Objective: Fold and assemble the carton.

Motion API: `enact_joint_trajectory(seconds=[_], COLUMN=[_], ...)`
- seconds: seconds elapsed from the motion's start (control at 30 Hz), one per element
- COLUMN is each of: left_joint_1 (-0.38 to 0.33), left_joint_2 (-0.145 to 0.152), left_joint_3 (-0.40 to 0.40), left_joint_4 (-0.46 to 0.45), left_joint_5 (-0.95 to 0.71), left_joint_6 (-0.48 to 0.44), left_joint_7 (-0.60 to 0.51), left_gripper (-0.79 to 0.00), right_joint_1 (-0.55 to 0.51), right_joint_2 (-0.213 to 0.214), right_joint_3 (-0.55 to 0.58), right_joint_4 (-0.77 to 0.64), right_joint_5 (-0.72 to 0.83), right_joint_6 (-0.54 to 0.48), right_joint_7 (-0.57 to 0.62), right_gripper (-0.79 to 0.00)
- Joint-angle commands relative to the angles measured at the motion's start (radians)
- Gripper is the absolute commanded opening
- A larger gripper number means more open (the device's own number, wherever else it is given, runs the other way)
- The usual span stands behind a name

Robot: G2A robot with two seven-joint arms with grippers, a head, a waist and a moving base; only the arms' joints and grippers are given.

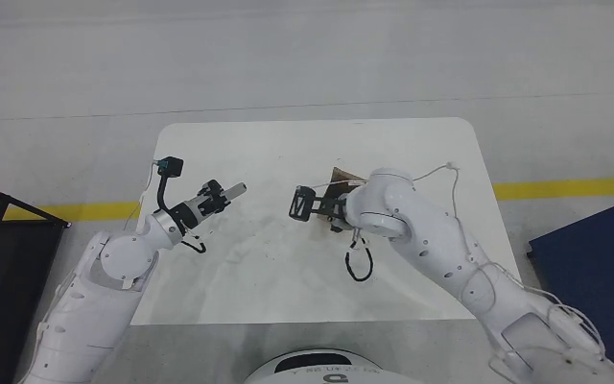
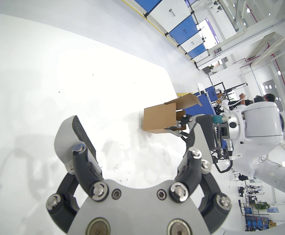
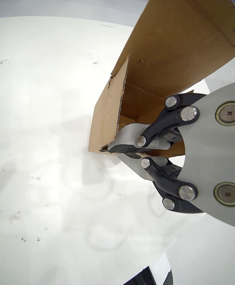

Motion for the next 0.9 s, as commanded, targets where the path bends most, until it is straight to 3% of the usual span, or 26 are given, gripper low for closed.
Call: enact_joint_trajectory(seconds=[0.0,0.1,0.17,0.23,0.27,0.5,0.63,0.87], left_joint_1=[0.000,0.000,0.000,0.000,0.000,0.000,0.000,0.000], left_joint_2=[0.000,0.000,0.000,0.000,0.000,0.000,0.000,0.000], left_joint_3=[0.000,0.000,0.000,0.000,0.000,0.000,0.000,0.000], left_joint_4=[0.000,0.000,0.000,0.000,0.000,0.000,0.000,0.000], left_joint_5=[0.000,0.000,0.000,0.000,0.000,0.000,0.000,0.000], left_joint_6=[0.000,0.000,0.000,0.000,0.000,0.000,0.000,0.000], left_joint_7=[0.000,0.000,0.000,0.000,0.000,0.000,0.000,0.000], left_gripper=[0.000,0.000,0.000,0.000,0.000,0.000,0.000,0.000], right_joint_1=[-0.029,-0.056,-0.066,-0.079,-0.087,-0.149,-0.177,-0.177], right_joint_2=[0.030,0.069,0.092,0.111,0.120,0.153,0.154,0.154], right_joint_3=[0.019,0.050,0.074,0.094,0.106,0.177,0.176,0.176], right_joint_4=[-0.026,-0.059,-0.076,-0.100,-0.115,-0.232,-0.291,-0.291], right_joint_5=[-0.019,-0.001,0.011,0.021,0.020,-0.017,-0.085,-0.085], right_joint_6=[0.000,-0.009,-0.006,-0.004,0.001,0.067,0.135,0.135], right_joint_7=[-0.001,-0.009,-0.006,-0.005,0.000,0.060,0.025,0.025], right_gripper=[-0.785,-0.779,-0.477,-0.049,0.000,0.000,0.000,0.000])
